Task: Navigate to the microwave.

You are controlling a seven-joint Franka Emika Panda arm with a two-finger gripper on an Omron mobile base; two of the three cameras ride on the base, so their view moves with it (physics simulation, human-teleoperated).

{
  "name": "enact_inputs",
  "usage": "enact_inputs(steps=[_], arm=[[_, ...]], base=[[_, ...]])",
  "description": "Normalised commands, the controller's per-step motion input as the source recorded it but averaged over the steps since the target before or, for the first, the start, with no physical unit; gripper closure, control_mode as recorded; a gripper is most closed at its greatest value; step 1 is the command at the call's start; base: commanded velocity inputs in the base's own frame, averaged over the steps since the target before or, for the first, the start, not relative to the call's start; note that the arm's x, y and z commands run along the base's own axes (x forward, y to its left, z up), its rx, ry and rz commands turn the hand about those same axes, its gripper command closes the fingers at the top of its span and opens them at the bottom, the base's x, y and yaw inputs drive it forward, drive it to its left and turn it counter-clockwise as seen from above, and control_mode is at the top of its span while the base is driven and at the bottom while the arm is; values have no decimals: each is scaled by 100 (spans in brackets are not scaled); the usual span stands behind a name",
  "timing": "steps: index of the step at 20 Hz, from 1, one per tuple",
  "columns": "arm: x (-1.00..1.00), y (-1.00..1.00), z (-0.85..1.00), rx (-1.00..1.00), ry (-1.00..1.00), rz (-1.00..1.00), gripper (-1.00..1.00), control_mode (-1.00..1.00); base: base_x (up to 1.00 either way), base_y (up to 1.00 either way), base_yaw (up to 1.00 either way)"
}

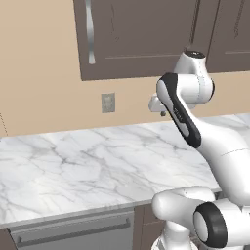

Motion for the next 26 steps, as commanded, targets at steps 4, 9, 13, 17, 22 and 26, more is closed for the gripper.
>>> enact_inputs(steps=[4, 9, 13, 17, 22, 26], arm=[[-55, -7, 0, 4, -10, 0, -100, -100], [-100, -16, 0, 9, -17, -1, -100, -100], [-97, -8, -5, 4, -15, 0, -100, -100], [-69, 0, -10, 0, -7, 0, -100, -100], [0, 0, 0, 0, 0, 0, -100, 100], [0, 0, 0, 0, 0, 0, -100, 100]], base=[[0, 0, 0], [0, 0, 0], [0, 0, 0], [0, 0, 0], [-41, 0, 0], [-100, 37, 11]])
